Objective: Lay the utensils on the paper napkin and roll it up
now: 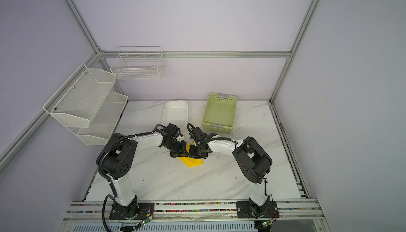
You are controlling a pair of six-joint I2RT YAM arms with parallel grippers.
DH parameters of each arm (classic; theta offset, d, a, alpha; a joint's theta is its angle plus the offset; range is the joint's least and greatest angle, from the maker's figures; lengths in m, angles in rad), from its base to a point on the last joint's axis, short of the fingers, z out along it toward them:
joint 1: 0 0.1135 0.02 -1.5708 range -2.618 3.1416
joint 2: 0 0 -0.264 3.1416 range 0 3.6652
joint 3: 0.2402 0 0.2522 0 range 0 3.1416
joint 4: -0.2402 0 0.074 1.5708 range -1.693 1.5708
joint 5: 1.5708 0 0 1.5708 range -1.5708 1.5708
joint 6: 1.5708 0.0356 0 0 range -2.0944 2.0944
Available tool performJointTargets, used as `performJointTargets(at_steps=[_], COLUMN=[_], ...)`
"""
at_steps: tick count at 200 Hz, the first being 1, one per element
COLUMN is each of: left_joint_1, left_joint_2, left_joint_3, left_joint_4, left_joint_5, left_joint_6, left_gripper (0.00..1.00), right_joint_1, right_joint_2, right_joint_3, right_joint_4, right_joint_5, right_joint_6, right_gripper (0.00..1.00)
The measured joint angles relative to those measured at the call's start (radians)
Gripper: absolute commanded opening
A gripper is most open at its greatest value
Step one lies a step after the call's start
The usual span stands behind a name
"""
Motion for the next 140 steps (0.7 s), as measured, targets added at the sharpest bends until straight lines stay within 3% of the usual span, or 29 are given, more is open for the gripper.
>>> performJointTargets(at_steps=[104,140], left_joint_1=[0.002,0.035], left_joint_2=[-0.028,-0.085], left_joint_3=[-0.001,-0.001], left_joint_4=[-0.036,-0.098], left_joint_5=[-0.036,-0.079], left_joint_6=[0.002,0.021], left_gripper=[0.07,0.15], right_joint_1=[0.021,0.022], right_joint_2=[0.016,0.016], right_joint_3=[0.0,-0.002], right_joint_4=[0.003,0.007], right_joint_5=[0.039,0.037], right_joint_6=[-0.002,-0.002], right_gripper=[0.0,0.0])
